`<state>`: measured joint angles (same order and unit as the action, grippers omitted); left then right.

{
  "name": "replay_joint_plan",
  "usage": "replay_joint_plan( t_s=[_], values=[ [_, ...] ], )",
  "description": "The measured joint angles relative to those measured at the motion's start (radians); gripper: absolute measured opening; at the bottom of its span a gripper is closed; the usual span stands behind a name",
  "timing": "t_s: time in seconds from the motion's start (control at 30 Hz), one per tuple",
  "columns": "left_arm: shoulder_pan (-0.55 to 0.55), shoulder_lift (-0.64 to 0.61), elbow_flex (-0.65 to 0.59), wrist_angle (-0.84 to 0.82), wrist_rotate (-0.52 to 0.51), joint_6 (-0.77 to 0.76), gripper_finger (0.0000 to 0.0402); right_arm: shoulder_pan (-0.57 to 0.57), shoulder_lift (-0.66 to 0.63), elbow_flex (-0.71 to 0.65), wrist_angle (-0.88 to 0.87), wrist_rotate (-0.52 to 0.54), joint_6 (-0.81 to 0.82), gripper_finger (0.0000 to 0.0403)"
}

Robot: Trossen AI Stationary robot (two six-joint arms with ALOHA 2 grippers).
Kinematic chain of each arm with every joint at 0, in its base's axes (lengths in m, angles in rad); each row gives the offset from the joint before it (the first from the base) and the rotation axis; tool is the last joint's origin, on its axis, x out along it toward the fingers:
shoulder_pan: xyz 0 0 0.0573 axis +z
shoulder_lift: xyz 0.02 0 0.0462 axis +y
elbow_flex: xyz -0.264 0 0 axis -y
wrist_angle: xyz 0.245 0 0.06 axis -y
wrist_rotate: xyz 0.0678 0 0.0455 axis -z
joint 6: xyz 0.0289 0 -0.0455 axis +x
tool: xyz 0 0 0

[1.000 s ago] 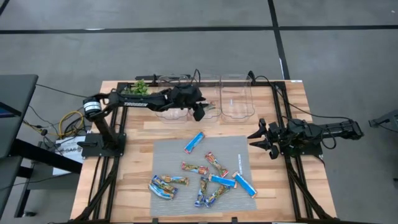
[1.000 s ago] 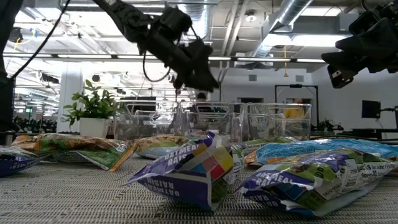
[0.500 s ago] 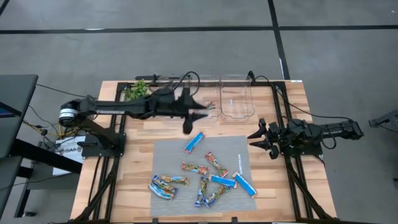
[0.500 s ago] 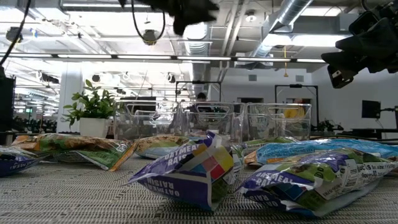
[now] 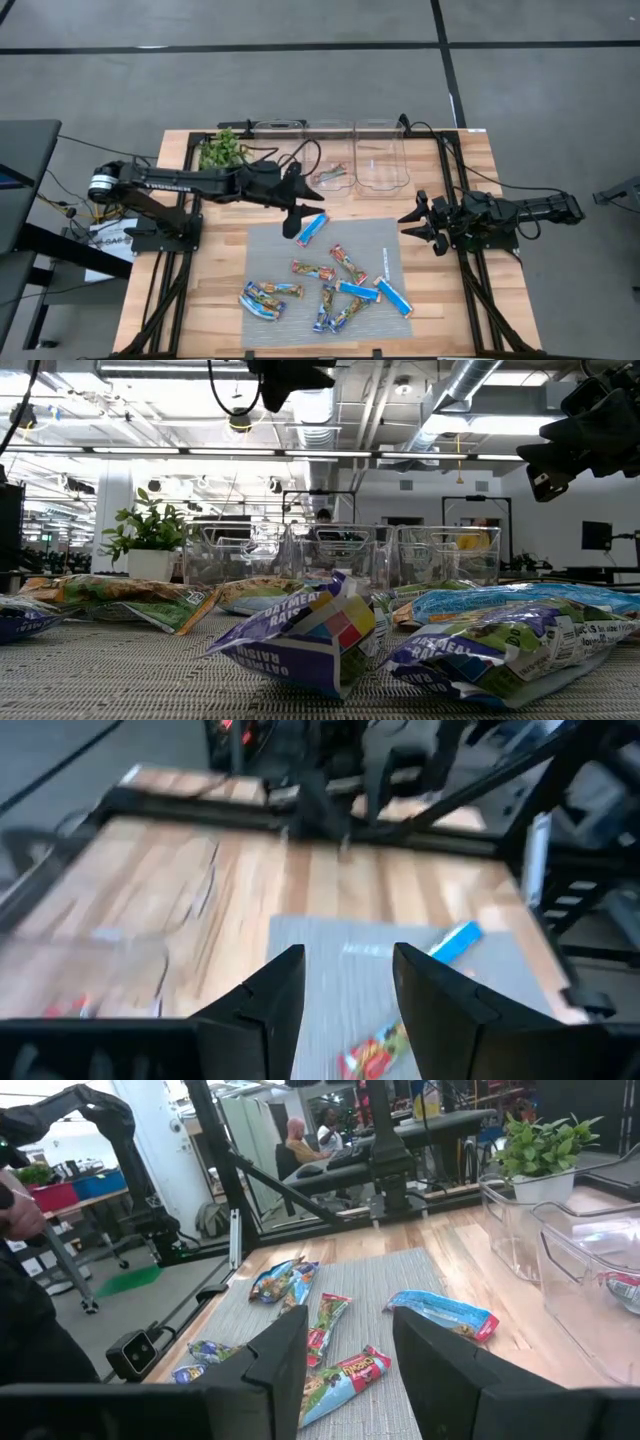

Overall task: Pick and place Granola Bars by type
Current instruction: Put the red granola bar into the middle transparent bin

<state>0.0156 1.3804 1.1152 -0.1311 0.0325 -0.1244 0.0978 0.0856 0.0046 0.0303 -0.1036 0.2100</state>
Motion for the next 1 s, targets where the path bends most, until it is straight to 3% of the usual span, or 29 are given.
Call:
replay_joint_plan(
  t_s=[0.17, 0.53, 0.7, 1.0],
  values=[
    [-0.031, 0.010, 0.000, -0.119, -0.117, -0.142, 0.0145, 0.000, 0.000, 0.000, 0.000, 0.000, 0.000, 0.0143],
    [-0.094, 0.081, 0.000, -0.388, -0.128, -0.576, 0.0145, 0.000, -0.001, 0.000, 0.000, 0.000, 0.000, 0.0142],
    [-0.124, 0.109, -0.001, -0.481, -0.168, -0.642, 0.0146, 0.000, -0.001, 0.000, 0.000, 0.000, 0.000, 0.0143],
    [-0.126, 0.123, 0.000, -0.486, -0.254, -0.646, 0.0146, 0.000, -0.001, 0.000, 0.004, 0.000, 0.000, 0.0143]
  ],
)
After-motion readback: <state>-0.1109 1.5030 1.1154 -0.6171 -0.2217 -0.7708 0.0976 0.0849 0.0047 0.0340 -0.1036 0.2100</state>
